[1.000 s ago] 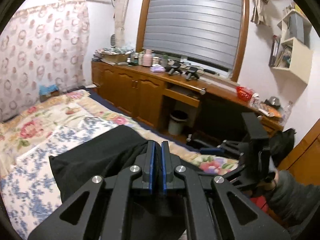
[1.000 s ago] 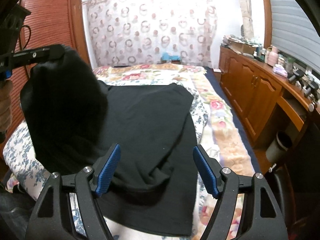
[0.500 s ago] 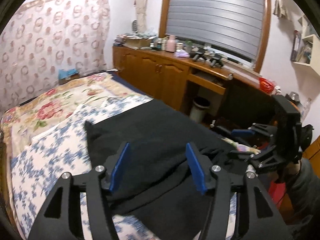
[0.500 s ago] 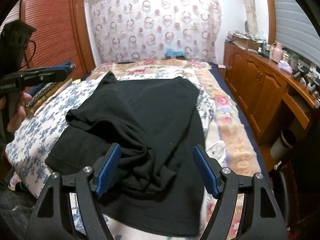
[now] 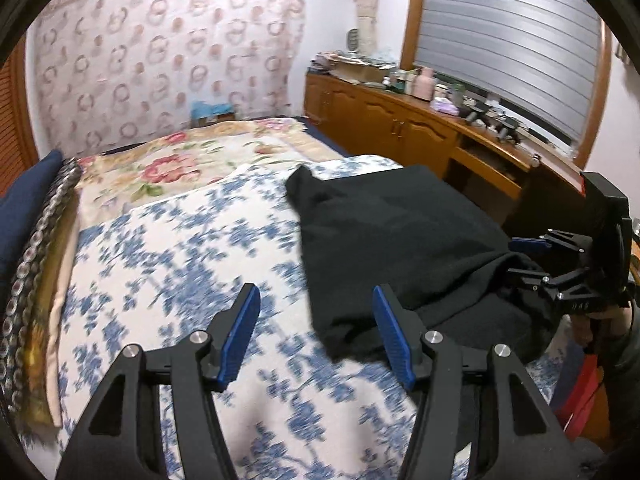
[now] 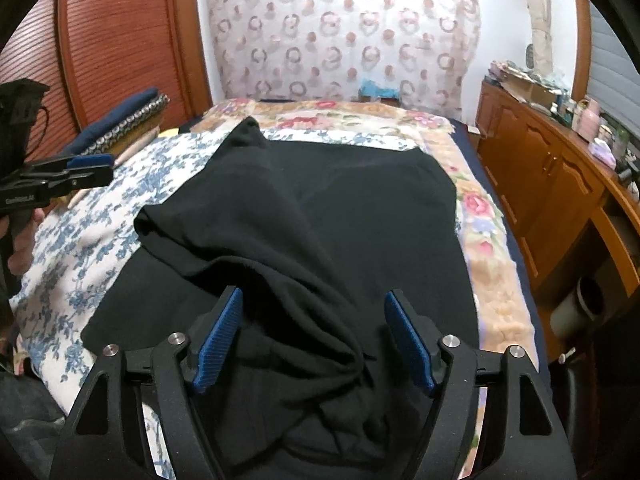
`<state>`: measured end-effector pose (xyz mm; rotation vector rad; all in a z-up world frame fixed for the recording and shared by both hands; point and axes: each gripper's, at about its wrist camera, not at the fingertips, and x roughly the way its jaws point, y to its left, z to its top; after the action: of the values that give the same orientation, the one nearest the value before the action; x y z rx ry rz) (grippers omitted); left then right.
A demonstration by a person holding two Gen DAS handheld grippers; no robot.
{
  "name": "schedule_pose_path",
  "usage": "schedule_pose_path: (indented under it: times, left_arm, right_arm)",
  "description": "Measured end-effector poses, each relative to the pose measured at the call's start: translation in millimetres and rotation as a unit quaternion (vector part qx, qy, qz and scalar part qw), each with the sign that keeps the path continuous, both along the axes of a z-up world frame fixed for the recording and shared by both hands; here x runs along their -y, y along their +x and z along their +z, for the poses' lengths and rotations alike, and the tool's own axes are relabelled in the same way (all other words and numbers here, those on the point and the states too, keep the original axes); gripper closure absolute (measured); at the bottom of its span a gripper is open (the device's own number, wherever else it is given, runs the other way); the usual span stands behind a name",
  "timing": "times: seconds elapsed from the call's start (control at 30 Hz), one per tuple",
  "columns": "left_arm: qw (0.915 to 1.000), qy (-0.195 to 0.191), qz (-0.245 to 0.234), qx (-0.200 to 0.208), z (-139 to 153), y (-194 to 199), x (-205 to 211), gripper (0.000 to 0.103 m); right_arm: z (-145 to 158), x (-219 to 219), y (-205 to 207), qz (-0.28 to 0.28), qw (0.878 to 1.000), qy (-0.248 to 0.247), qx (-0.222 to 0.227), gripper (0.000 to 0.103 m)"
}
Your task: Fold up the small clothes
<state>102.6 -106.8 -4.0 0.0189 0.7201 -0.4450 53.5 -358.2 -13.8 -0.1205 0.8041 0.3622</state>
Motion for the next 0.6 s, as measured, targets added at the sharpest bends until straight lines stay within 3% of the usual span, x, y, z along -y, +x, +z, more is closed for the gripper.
schedule_pose_path:
  times: [0.3, 0.47, 0.6]
  left_arm:
    - [0.9998, -0.004, 0.02, 0.006, -4, -13, -18, 0.045]
    - [0.9997, -0.007, 0.023, 0.009, -6, -18, -22, 0.045]
    - [0.9995, -0.016, 0.026, 0.011, -8, -20, -23, 0.045]
  right_arm:
    - [-12, -4, 14, 0.006, 1.0, -0.008, -0.027, 0.05]
    - [-11, 0, 15, 0.013, 1.0, 0.006, -0.027, 0.081]
    - [-2, -3, 8, 0.026, 1.0, 0.016, -0.007, 0.091]
